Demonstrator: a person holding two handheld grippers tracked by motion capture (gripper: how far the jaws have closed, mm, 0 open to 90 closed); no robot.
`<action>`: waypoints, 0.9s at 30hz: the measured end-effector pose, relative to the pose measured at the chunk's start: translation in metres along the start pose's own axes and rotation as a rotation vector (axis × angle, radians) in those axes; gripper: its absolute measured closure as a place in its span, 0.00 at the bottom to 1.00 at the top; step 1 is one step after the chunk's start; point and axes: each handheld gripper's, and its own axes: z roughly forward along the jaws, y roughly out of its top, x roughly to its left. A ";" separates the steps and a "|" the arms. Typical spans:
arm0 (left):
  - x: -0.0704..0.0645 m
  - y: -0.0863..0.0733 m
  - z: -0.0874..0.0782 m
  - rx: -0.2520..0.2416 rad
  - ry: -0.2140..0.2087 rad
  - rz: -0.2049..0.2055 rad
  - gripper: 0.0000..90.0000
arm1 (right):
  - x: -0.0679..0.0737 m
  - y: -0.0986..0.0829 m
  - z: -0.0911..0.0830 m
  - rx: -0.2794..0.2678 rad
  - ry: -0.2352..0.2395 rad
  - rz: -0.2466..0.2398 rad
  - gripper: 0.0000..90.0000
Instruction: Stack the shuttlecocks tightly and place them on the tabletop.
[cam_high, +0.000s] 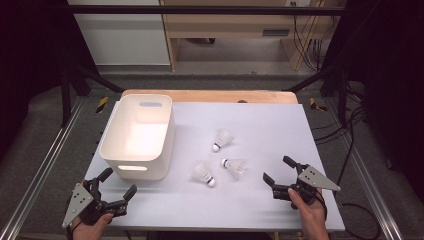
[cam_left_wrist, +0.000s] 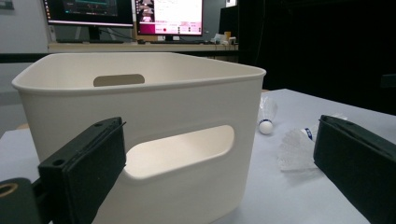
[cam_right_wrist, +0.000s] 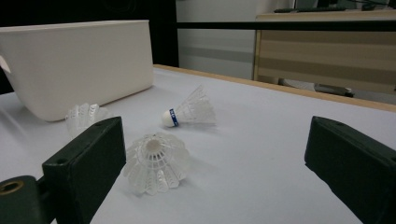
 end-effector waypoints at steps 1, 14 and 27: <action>0.000 0.000 0.000 0.006 0.003 0.000 0.03 | -0.001 0.000 -0.001 -0.002 -0.011 0.006 0.06; -0.031 0.004 0.008 0.088 -0.056 0.050 0.06 | 0.005 -0.001 -0.002 0.055 -0.075 -0.053 0.05; -0.073 0.010 0.034 0.168 -0.132 0.070 0.10 | 0.007 -0.001 -0.005 0.058 -0.089 -0.050 0.05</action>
